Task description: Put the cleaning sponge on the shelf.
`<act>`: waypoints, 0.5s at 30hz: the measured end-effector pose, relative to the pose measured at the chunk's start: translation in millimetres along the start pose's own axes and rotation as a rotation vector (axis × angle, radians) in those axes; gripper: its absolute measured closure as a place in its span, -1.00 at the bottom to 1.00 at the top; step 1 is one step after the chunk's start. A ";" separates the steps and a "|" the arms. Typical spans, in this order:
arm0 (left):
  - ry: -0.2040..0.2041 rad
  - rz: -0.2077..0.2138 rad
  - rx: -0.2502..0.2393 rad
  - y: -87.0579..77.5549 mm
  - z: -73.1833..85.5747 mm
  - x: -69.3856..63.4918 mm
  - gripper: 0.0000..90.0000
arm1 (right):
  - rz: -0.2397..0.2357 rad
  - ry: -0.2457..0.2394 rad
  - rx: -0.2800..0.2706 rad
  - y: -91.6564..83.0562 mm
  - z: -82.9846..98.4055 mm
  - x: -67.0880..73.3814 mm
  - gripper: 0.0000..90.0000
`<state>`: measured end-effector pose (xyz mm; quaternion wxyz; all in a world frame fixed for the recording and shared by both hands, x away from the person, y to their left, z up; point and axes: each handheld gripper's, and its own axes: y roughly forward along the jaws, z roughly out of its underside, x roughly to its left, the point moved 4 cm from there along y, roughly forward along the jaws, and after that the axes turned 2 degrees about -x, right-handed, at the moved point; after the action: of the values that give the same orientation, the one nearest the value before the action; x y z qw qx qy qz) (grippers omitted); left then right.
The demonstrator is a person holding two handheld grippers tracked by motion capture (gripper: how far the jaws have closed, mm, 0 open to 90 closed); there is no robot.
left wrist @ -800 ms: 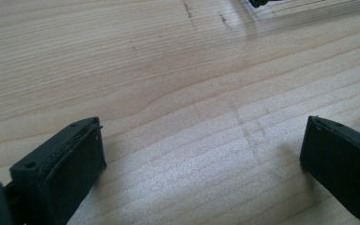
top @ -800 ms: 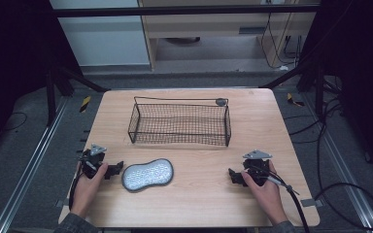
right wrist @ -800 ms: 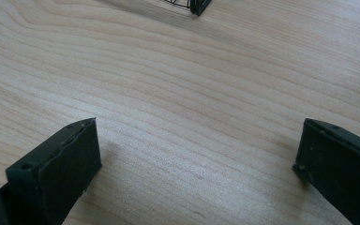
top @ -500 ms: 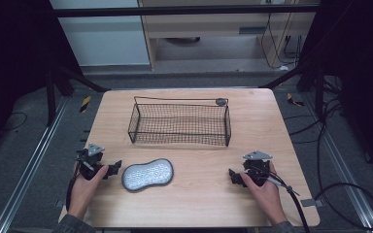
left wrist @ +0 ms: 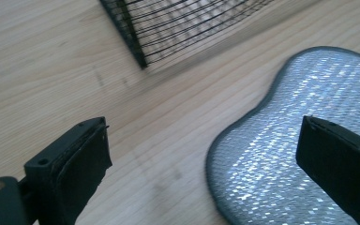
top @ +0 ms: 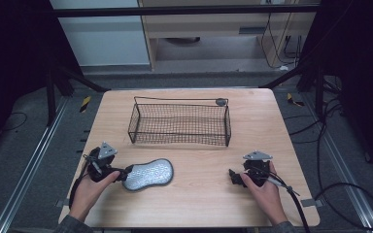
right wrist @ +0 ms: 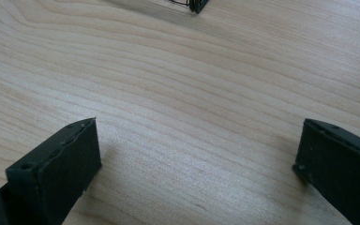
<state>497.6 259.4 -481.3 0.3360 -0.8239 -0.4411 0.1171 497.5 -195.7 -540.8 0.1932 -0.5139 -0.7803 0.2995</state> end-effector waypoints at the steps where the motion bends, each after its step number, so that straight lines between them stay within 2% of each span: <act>1: 0.007 0.002 0.003 1.4 -0.9 -3.1 -0.94 | -0.001 -0.001 0.000 -0.1 0.0 0.0 -0.99; 6: 0.037 0.020 0.016 8.1 -4.0 -12.1 -0.93 | -0.005 -0.005 0.000 -0.2 0.2 -0.3 -0.99; 12: 0.057 0.037 0.028 8.0 -2.4 -12.8 -0.93 | -0.005 -0.005 0.000 -0.2 0.2 -0.3 -0.99; 15: 0.084 0.053 0.051 7.8 -1.6 -14.8 -0.93 | -0.004 -0.003 0.000 -0.3 0.2 -0.1 -0.99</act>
<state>494.8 243.7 -486.7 0.3719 -0.8307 -0.4014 0.1024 497.3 -195.9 -540.7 0.1926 -0.5121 -0.7815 0.2999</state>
